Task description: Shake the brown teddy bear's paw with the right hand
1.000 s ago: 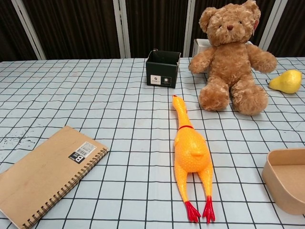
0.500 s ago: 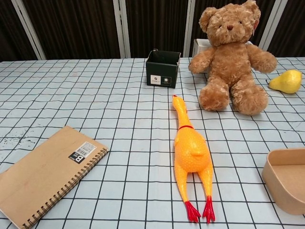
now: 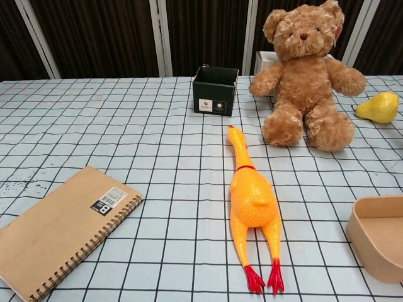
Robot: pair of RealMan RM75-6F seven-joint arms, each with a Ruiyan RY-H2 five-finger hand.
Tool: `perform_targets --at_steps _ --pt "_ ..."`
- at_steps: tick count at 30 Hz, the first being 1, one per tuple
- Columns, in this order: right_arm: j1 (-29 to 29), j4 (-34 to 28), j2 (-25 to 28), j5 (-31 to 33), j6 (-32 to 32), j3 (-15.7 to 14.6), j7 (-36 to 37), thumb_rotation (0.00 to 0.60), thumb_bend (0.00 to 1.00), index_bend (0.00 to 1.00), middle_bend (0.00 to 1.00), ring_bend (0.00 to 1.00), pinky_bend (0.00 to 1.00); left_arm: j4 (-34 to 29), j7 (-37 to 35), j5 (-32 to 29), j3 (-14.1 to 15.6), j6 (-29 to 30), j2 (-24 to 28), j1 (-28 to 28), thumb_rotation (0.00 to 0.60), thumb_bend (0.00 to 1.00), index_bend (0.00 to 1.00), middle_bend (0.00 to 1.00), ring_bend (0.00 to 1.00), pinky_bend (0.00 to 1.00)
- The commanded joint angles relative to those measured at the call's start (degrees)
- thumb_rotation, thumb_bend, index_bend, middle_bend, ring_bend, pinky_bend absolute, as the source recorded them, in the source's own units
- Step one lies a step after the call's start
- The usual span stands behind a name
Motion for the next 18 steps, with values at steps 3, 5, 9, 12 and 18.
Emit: perform_targets --at_steps 3,5,9,12,18 --pt "6.2 10.7 -6.2 5.4 -2.9 0.8 -5.3 0.6 0.34 0.11 0.14 0.1 0.0 0.1 0.6 -1.7 -0.6 -1.0 -0.1 -0.4 0.6 0.27 0.21 0.0 0.0 0.13" --pt "7.5 13.2 -7.7 6.8 -3.2 1.1 -6.1 0.6 0.34 0.14 0.17 0.12 0.0 0.1 0.9 -2.3 -0.8 -1.3 -0.1 -0.6 0.6 0.27 0.21 0.0 0.0 0.14" --pt "9.6 17.3 -10.3 9.0 -4.5 1.8 -7.0 0.6 0.34 0.22 0.23 0.16 0.0 0.1 1.8 -3.7 -1.3 -2.0 -0.3 -1.0 0.6 0.27 0.21 0.0 0.0 0.14" --pt "11.2 20.6 -12.4 10.2 -4.5 2.4 -7.9 0.6 0.34 0.29 0.27 0.18 0.0 0.0 2.5 -4.6 -1.6 -2.7 -0.5 -1.5 0.6 0.27 0.21 0.0 0.0 0.14" --pt "14.2 25.6 -16.1 11.8 -7.3 2.8 -10.3 0.6 0.34 0.31 0.28 0.18 0.0 0.0 3.1 -6.3 -2.1 -3.1 -0.6 -1.6 0.6 0.27 0.21 0.0 0.0 0.14"
